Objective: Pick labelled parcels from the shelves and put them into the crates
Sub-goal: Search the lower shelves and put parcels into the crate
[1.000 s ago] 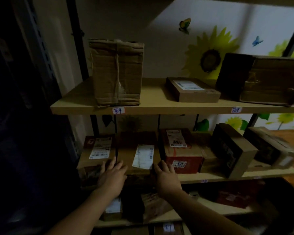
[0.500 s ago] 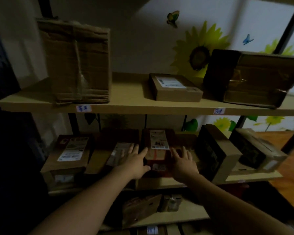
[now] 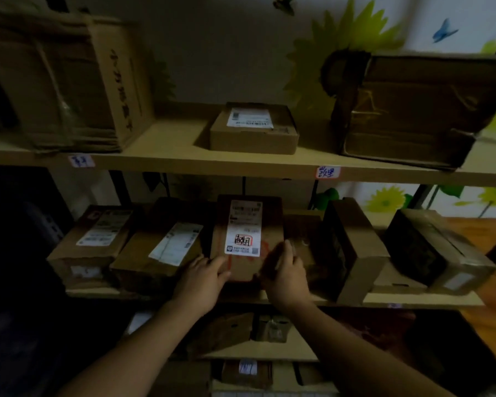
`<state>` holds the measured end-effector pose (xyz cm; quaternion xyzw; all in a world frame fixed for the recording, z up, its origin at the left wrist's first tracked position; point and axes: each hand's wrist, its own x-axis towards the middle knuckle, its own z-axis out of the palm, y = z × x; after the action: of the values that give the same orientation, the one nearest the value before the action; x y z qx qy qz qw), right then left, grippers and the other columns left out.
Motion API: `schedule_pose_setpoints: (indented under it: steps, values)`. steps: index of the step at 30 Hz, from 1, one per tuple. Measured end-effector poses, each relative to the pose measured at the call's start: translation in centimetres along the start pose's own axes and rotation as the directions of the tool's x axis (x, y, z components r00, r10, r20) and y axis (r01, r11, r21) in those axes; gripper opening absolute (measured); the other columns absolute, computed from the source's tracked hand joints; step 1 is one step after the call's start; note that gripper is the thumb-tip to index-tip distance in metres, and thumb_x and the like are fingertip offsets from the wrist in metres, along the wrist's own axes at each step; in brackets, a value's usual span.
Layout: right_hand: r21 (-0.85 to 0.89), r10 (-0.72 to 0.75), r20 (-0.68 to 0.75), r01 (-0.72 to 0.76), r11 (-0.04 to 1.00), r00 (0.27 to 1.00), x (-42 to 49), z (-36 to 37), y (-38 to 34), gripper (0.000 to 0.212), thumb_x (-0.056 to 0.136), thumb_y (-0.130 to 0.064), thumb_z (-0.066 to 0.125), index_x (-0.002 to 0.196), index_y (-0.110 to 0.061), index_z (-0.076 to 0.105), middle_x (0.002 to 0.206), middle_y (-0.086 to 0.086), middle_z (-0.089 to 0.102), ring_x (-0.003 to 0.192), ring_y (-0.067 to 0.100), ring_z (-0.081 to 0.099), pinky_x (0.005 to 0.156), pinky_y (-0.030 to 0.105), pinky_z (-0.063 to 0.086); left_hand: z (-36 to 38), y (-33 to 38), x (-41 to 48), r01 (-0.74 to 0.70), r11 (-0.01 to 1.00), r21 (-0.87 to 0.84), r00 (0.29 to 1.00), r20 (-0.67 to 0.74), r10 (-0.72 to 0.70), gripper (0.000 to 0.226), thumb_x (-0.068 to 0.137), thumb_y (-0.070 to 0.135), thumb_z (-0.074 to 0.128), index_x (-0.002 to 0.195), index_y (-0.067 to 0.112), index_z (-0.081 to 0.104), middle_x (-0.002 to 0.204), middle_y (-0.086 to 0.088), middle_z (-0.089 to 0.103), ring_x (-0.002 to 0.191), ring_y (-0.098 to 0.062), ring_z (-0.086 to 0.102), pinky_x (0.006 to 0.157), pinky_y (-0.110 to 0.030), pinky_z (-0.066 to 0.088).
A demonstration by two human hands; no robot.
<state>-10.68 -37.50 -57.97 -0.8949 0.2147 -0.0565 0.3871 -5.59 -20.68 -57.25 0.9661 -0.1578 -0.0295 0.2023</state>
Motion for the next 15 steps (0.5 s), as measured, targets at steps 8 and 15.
schedule_pose_setpoints:
  steps: [8, 15]
  values:
    - [0.130, 0.053, 0.048, -0.059, 0.990, 0.997, -3.8, 0.0, 0.0, 0.084, 0.083, -0.037, 0.072, 0.148, -0.023, 0.019, 0.137, 0.005, 0.053, 0.122, 0.026, 0.055, 0.095, 0.042, 0.051, 0.8, -1.0, -3.0, 0.084, 0.996, 0.031, 0.989, -0.126, -0.079, 0.080, 0.090, 0.038, 0.056, 0.151, 0.019, 0.008, 0.153, -0.007, 0.030, 0.142, -0.024, 0.023, 0.116, -0.037, 0.015]
    - [0.301, -0.082, -0.043, 0.091, 0.949, 0.996, -8.4, -1.4, -1.0, 0.082, 0.082, -0.028, 0.075, 0.147, -0.030, 0.025, 0.143, -0.005, 0.048, 0.133, 0.017, 0.045, 0.102, 0.039, 0.046, -0.6, -1.2, -7.4, -0.035, 0.789, -0.613, 0.966, -0.225, -0.132, 0.072, 0.085, 0.011, 0.066, 0.145, 0.027, 0.028, 0.144, -0.002, 0.039, 0.133, -0.022, 0.038, 0.103, -0.035, 0.036]
